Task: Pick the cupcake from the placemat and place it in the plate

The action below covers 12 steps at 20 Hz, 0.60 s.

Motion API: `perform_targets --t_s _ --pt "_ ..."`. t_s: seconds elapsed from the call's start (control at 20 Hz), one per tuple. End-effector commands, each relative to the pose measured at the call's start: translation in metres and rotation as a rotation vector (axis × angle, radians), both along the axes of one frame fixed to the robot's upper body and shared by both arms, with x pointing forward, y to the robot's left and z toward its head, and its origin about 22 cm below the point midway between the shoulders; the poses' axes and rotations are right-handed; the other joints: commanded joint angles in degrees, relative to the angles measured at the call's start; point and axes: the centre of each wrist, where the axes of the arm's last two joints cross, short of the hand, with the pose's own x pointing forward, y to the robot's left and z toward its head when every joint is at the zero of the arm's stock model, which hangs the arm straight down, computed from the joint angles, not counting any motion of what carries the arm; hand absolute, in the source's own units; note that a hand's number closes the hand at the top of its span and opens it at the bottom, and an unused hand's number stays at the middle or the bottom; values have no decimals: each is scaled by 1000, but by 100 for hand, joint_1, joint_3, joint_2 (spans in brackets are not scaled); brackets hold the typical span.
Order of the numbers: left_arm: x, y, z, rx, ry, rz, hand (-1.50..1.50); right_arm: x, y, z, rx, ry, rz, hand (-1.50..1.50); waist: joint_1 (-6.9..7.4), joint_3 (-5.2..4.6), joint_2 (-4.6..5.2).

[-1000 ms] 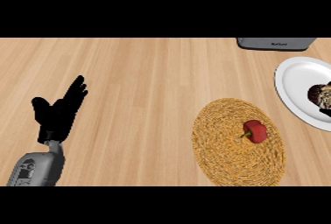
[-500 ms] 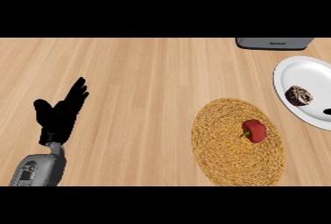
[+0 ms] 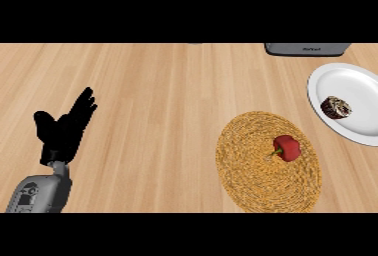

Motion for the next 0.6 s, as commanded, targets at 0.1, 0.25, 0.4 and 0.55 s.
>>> perform_targets --t_s 0.1,0.25,0.4,0.55 --pt "-10 2 -5 8 -3 -5 0 -13 -17 6 229 146 189 -150 73 7 1" --pt "-5 -1 -8 -9 -7 -12 0 -25 -25 1 253 141 212 -150 4 12 23" --pt "4 4 2 -11 -11 -10 0 -25 -29 12 245 93 208 -150 54 24 56" --pt "2 -15 -6 2 -10 -16 0 -33 -39 21 251 78 201 -150 -5 23 41"
